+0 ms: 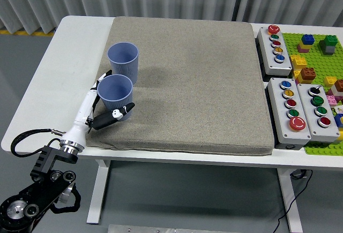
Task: Pick cup pour cup place
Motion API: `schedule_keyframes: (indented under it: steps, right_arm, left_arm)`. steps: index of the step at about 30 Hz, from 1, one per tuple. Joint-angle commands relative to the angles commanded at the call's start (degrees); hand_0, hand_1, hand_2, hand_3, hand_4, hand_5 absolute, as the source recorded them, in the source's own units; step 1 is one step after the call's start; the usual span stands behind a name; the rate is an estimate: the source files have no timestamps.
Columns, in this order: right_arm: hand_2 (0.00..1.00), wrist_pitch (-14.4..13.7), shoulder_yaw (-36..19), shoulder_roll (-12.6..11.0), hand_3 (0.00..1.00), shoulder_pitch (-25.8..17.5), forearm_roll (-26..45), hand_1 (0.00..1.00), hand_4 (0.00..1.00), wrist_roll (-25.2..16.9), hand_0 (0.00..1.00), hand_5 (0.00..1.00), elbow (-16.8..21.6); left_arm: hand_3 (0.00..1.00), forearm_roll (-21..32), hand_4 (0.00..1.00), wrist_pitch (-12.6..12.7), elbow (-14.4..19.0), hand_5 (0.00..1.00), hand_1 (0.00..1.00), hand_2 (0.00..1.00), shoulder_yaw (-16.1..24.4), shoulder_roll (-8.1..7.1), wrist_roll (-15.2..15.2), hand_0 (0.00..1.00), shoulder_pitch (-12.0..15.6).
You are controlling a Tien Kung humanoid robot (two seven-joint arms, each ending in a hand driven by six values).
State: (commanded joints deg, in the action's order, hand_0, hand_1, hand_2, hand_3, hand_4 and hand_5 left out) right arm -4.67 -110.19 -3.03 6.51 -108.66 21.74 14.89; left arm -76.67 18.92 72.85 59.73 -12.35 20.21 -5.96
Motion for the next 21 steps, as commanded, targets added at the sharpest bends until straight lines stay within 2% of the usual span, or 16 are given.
schedule_keyframes:
  steps: [12, 16, 19, 20, 21]
  right_arm:
    - [0.550, 0.15, -0.38, -0.02, 0.586, -0.17, -0.62, 0.638, 0.002, 0.03, 0.647, 0.016, 0.03]
    - [0.550, 0.21, -0.73, -0.04, 0.586, -0.38, -1.04, 0.637, 0.002, 0.07, 0.647, 0.016, 0.07]
    - [0.550, 0.18, -0.80, -0.04, 0.586, -0.47, -0.99, 0.637, 0.002, 0.05, 0.647, 0.016, 0.06]
    - [0.550, 0.17, -0.82, -0.03, 0.586, -0.49, -0.99, 0.637, 0.002, 0.06, 0.647, 0.016, 0.06]
    - [0.550, 0.18, -0.84, -0.03, 0.586, -0.47, -1.01, 0.637, 0.002, 0.05, 0.647, 0.016, 0.06]
  left_arm:
    - [0.998, -0.77, 0.998, -0.09, 4.52, 0.485, 0.904, 0.998, 2.51, -1.82, -0.03, 0.880, 4.22]
    - [0.998, 0.74, 0.998, -0.03, 9.24, 0.501, 0.907, 0.998, 4.14, -3.37, 0.00, 0.887, 7.98]
    - [0.998, 1.22, 0.998, 0.20, 12.37, 0.501, 0.907, 0.998, 5.83, -4.19, 0.05, 0.887, 9.78]
    - [0.998, 1.36, 0.998, 0.19, 13.34, 0.560, 0.908, 0.998, 6.40, -4.39, -0.05, 0.889, 10.04]
    - [0.998, 1.44, 0.998, 0.22, 13.92, 0.560, 0.908, 0.998, 6.79, -4.51, -0.13, 0.889, 10.12]
